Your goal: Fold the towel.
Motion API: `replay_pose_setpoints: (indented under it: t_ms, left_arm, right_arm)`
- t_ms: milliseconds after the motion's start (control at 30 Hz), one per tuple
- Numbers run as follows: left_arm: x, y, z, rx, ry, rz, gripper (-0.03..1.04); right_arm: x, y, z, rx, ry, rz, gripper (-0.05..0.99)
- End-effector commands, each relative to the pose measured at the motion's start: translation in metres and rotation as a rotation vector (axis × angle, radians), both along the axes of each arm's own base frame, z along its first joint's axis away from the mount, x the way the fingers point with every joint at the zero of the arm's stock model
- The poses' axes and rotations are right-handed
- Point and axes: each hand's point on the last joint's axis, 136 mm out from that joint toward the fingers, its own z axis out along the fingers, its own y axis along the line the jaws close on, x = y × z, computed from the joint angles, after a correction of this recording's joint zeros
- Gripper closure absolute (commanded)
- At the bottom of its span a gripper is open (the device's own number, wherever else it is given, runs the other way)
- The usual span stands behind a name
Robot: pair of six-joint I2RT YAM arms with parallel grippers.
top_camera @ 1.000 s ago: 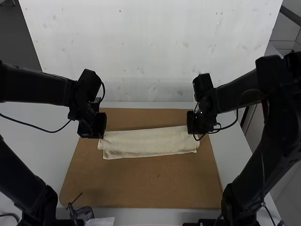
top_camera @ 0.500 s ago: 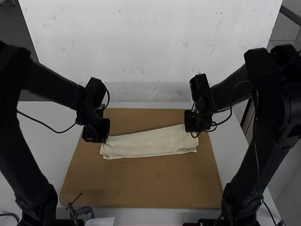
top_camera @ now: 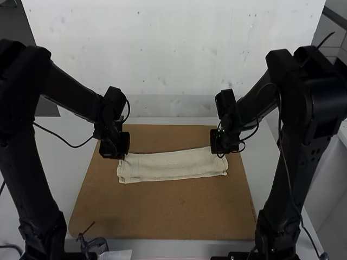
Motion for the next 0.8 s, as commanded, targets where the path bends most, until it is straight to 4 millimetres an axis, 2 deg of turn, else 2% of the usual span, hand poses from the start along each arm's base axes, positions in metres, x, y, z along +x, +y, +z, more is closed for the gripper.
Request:
replay_pose_setpoints:
  t_ms: [0,267,300,333,400,433,467,500,600,767]
  left_arm:
    - [0.017,0.002,0.007,0.010,-0.035,0.009,1.00]
    - [0.017,0.001,0.000,0.016,-0.021,0.008,0.99]
    - [0.017,0.001,0.000,0.015,-0.020,0.006,0.98]
    - [0.017,0.001,0.001,0.010,-0.019,0.009,0.88]
    - [0.016,0.000,0.002,-0.025,0.003,0.008,0.49]
    - [0.016,0.001,0.003,-0.040,0.016,0.010,0.24]
    - [0.015,0.004,0.004,-0.038,0.025,0.004,0.08]
    - [0.014,0.006,0.006,-0.033,0.031,0.003,0.02]
    - [0.018,0.011,0.020,-0.070,0.003,0.024,0.01]
    - [0.022,0.016,0.046,-0.094,-0.064,0.039,0.01]
  right_arm:
    - [0.013,-0.008,0.006,-0.009,-0.030,-0.036,0.92]
    - [0.011,-0.010,0.000,-0.012,-0.013,-0.038,0.92]
    - [0.010,-0.010,-0.001,-0.012,-0.012,-0.038,0.89]
    - [0.010,-0.012,-0.001,-0.010,-0.009,-0.041,0.78]
    - [0.009,-0.013,0.001,0.008,-0.001,-0.048,0.54]
    - [0.008,-0.013,0.002,0.023,0.008,-0.059,0.48]
    - [0.008,-0.014,0.006,0.038,0.006,-0.067,0.46]
    - [0.007,-0.015,0.007,0.051,0.010,-0.074,0.44]
    - [0.001,-0.020,0.010,0.092,0.041,-0.095,0.34]
    - [-0.012,-0.028,0.003,0.133,0.112,-0.140,0.34]
